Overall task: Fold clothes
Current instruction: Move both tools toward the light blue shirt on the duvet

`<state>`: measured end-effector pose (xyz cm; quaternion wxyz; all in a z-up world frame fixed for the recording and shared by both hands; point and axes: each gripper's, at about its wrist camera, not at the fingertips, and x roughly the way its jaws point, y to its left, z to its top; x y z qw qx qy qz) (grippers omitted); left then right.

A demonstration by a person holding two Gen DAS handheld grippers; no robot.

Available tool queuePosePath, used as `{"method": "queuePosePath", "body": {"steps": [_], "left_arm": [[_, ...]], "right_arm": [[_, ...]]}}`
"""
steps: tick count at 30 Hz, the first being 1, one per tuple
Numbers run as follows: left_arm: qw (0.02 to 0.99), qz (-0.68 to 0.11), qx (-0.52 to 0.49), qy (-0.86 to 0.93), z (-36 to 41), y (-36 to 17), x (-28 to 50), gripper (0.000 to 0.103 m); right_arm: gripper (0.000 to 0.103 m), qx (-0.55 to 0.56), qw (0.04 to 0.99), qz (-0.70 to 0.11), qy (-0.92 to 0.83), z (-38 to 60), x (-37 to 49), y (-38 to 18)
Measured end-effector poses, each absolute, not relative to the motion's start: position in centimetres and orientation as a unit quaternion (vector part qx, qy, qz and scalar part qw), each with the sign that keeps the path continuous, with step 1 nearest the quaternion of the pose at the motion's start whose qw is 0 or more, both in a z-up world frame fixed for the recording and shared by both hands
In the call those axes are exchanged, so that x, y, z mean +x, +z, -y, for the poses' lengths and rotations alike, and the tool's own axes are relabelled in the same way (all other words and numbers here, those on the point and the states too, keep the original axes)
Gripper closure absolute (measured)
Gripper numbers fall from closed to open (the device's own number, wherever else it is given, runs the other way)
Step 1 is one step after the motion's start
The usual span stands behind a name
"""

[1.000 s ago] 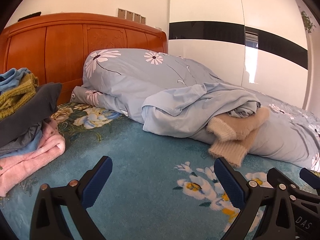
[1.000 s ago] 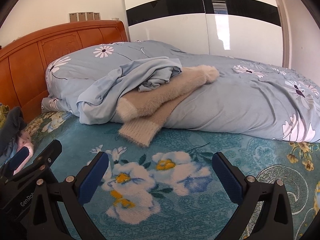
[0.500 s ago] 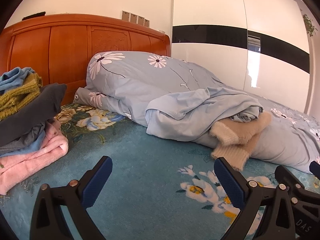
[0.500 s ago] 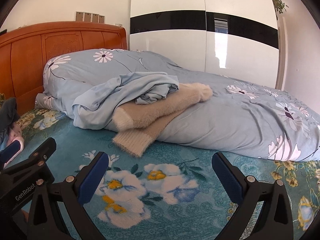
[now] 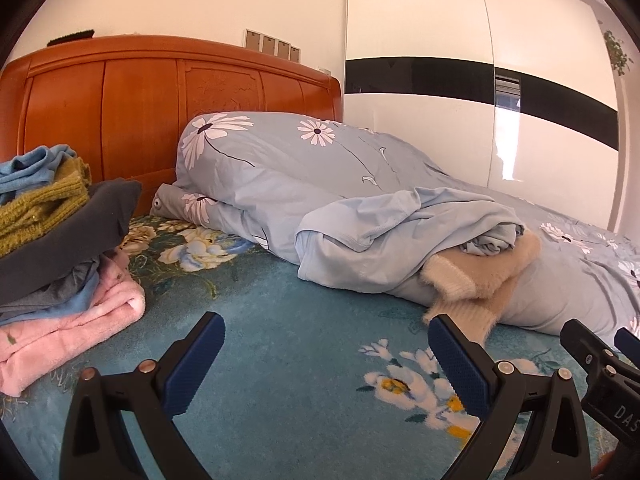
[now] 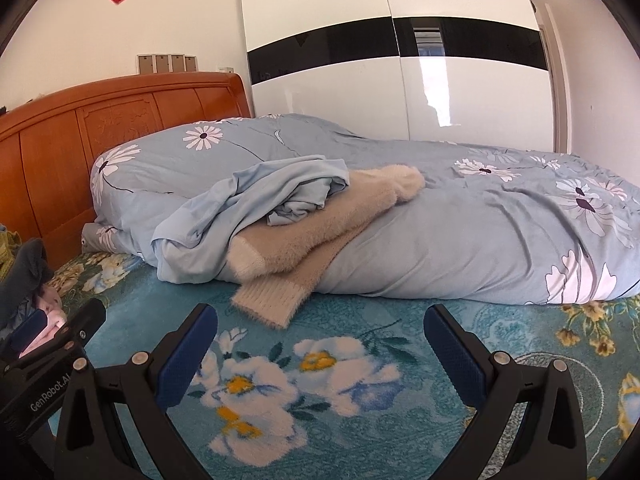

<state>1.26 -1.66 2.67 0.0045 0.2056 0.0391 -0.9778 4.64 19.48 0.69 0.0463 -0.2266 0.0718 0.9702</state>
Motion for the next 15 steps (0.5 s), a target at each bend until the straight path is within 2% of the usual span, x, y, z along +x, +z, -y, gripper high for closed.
{"method": "queuePosePath", "body": {"steps": [15], "left_arm": [[-0.020, -0.062, 0.218, -0.974, 2.27, 2.70, 1.19, 0.000]], "right_arm": [[0.000, -0.239, 0.029, -0.076, 0.968, -19.16, 4.45, 0.46]]}}
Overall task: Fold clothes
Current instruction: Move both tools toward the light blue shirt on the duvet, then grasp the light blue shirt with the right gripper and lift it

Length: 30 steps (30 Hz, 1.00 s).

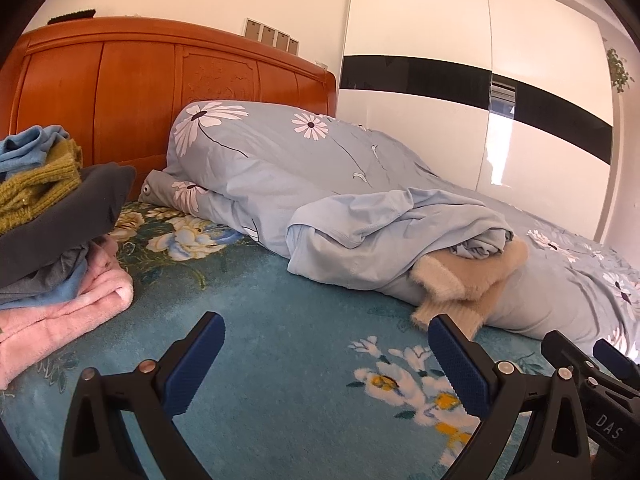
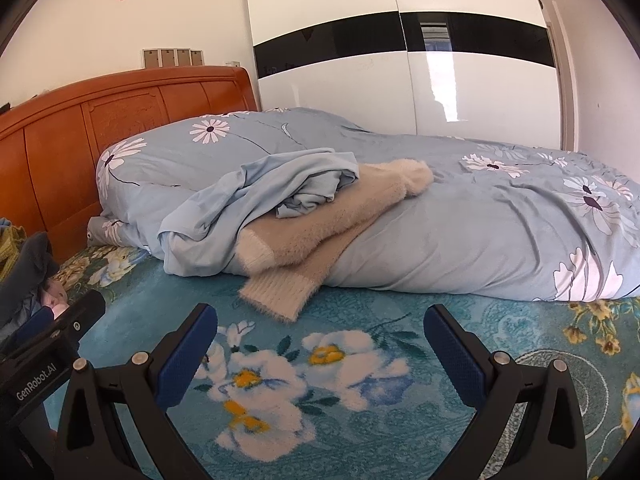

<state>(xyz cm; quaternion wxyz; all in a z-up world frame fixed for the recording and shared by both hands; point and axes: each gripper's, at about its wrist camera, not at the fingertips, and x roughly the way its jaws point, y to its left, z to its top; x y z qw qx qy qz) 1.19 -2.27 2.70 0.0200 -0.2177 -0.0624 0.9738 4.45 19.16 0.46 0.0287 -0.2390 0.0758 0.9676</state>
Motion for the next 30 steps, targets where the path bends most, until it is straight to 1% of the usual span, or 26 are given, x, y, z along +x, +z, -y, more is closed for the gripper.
{"method": "queuePosePath", "body": {"steps": [8, 14, 17, 22, 25, 26, 27, 30], "left_arm": [[0.018, 0.051, -0.219, 0.974, 2.3, 2.6, 1.2, 0.000], [0.015, 0.054, -0.234, 0.971, 3.2, 1.7, 0.8, 0.000], [0.013, 0.055, -0.240, 0.969, 3.8, 1.3, 0.6, 0.000], [0.010, 0.063, -0.255, 0.965, 5.0, 0.9, 0.2, 0.000], [-0.003, 0.068, -0.257, 0.964, 6.1, 1.0, 0.2, 0.000], [-0.007, 0.071, -0.257, 0.964, 6.6, 1.0, 0.2, 0.000], [-0.010, 0.077, -0.257, 0.963, 7.2, 1.1, 0.3, 0.000], [-0.019, 0.105, -0.256, 0.961, 9.2, 1.1, 0.4, 0.000]], "right_arm": [[0.000, -0.257, 0.040, -0.079, 0.962, -19.3, 4.1, 0.0], [0.000, -0.273, 0.062, -0.126, 0.952, -21.3, 3.9, -0.8], [0.000, -0.280, 0.073, -0.131, 0.948, -21.7, 3.9, -1.0], [0.000, -0.270, 0.080, -0.124, 0.951, -21.7, 3.3, 0.7], [0.001, -0.267, 0.063, -0.116, 0.955, -21.3, 1.1, 2.2], [0.004, -0.268, 0.052, -0.115, 0.955, -21.2, -0.1, 2.8], [0.010, -0.269, 0.042, -0.115, 0.955, -21.1, -1.2, 3.4], [0.021, -0.284, 0.009, -0.119, 0.951, -20.5, -5.1, 4.5]]}}
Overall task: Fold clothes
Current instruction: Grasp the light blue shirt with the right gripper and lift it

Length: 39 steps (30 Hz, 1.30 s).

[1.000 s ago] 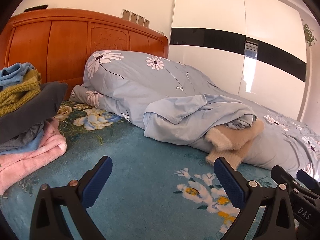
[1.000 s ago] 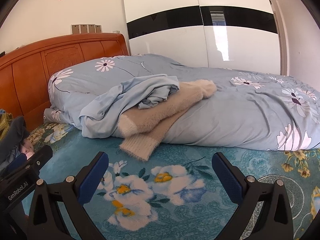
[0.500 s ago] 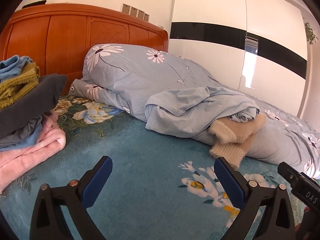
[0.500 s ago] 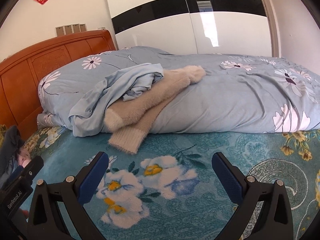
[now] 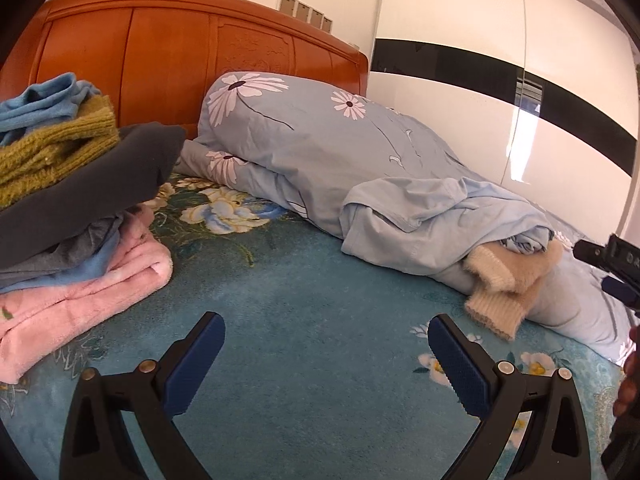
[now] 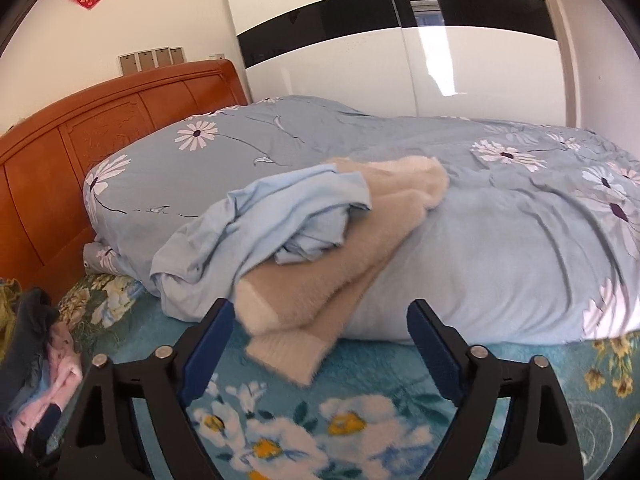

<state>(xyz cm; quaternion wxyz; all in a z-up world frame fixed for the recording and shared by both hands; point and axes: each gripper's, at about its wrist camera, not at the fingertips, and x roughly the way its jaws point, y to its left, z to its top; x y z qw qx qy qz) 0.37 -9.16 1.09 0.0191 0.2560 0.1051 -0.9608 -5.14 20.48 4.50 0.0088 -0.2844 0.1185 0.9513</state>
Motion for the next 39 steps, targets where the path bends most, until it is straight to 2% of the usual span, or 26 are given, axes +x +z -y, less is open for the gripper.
{"method": "queuePosePath", "body": {"steps": [7, 14, 17, 18, 21, 26, 32, 39], "left_arm": [[0.023, -0.154, 0.259, -0.953, 11.8, 0.8, 0.5, 0.000], [0.021, -0.175, 0.258, -0.950, 12.8, 0.6, 0.5, 0.000], [0.021, -0.176, 0.261, -0.949, 12.9, 0.4, 0.4, 0.000], [0.020, -0.176, 0.262, -0.949, 12.9, 0.4, 0.4, 0.000], [0.016, -0.180, 0.262, -0.948, 12.9, 0.4, 0.4, 0.000], [0.001, -0.161, 0.267, -0.950, 12.5, 0.7, 0.7, 0.000], [-0.009, -0.090, 0.295, -0.951, 11.3, 1.5, 4.0, 0.000], [-0.011, -0.027, 0.320, -0.947, 9.6, 3.4, 9.6, 0.000]], "right_arm": [[0.039, -0.347, -0.043, -0.160, 0.923, -18.5, -13.6, 3.8], [0.053, -0.354, -0.014, -0.238, 0.904, -19.8, -17.4, 1.4], [0.073, -0.352, 0.002, -0.274, 0.895, -20.7, -18.0, 1.4], [0.085, -0.349, 0.000, -0.285, 0.893, -20.9, -17.9, 1.6], [0.097, -0.337, -0.019, -0.309, 0.889, -21.4, -16.9, 2.3], [0.098, -0.300, -0.075, -0.315, 0.897, -22.1, -12.7, 5.4], [0.099, -0.267, -0.131, -0.282, 0.912, -24.3, -3.8, 10.2], [0.099, -0.269, -0.157, -0.257, 0.915, -28.7, 7.8, 11.3]]}}
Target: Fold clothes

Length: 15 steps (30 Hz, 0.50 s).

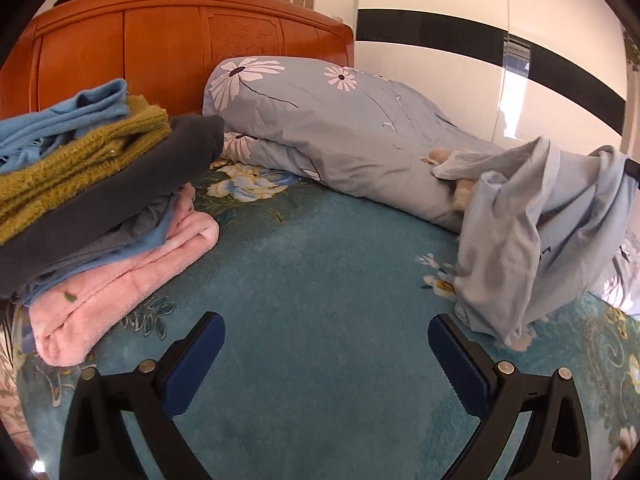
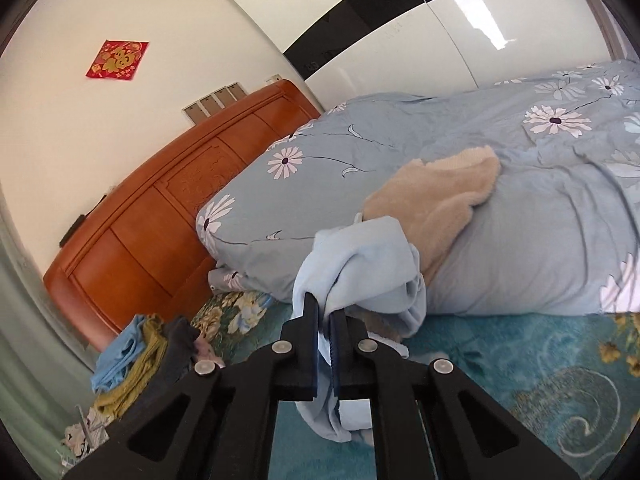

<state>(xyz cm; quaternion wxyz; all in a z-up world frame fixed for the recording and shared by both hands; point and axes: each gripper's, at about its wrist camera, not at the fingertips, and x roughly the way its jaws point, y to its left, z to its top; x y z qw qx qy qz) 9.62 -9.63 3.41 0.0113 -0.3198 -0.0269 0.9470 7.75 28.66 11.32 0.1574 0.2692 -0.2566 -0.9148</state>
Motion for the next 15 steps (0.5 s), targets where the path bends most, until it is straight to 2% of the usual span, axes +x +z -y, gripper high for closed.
{"method": "queuePosePath", "body": {"steps": [4, 11, 15], "left_arm": [[0.040, -0.012, -0.326, 0.944, 7.5, 4.0, 13.8, 0.000], [0.147, -0.008, -0.337, 0.930, 1.8, 5.4, 19.5, 0.000], [0.174, -0.040, -0.330, 0.927, -1.6, 6.3, 22.1, 0.000]], "right_arm": [[0.099, 0.273, 0.150, 0.249, -0.917, -31.4, 14.1, 11.4], [0.099, 0.246, 0.117, 0.243, -0.931, -35.5, 25.5, 13.7], [0.099, 0.244, 0.060, 0.227, -0.941, -38.5, 31.2, 13.3]]}}
